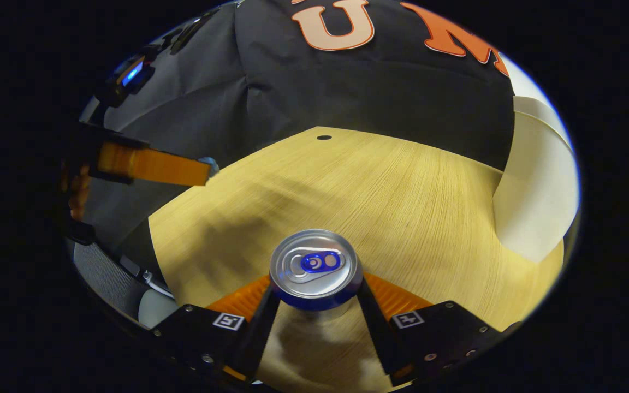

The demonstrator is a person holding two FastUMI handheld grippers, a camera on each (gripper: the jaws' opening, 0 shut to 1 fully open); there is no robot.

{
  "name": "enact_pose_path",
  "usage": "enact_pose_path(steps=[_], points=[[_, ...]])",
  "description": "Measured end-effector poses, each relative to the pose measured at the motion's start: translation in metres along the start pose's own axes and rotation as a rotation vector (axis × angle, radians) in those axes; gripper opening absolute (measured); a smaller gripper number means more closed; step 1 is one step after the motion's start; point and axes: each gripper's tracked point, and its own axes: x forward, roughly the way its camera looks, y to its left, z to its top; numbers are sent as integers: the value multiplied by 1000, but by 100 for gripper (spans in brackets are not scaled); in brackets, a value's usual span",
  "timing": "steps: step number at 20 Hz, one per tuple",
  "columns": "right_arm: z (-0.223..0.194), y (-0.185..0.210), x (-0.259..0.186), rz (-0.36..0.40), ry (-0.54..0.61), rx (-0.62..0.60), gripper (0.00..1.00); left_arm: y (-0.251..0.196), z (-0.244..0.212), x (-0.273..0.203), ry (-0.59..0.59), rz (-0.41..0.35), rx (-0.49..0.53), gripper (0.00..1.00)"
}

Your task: Press the lid of the desktop garbage bin to open it, pick up the crumpled paper on the desktop and throw it into the bin, then pick up the pop can on the desktop and drop it into the bin, and finally close the garbage bin lid.

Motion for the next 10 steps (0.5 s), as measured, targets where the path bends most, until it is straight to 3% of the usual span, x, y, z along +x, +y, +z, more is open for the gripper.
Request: enact_pose_path(steps=[4,7,8,9,10], points=[[0,0,-14,7,-8,42,76,-7,31,-6,-31,-6,17,17],[15,-22,-32,-35,-27,44,76,-26,54,5,-64,-31,28,19],[18,-31,-43,-49,-34,54,71,-33,62,7,-77,-41,36,19],[21,-41,-51,-70,-39,65,76,-41,70,10,-89,-53,47,19],[20,-54,-58,-91,-45,76,71,-52,79,11,-104,-68,57,17]])
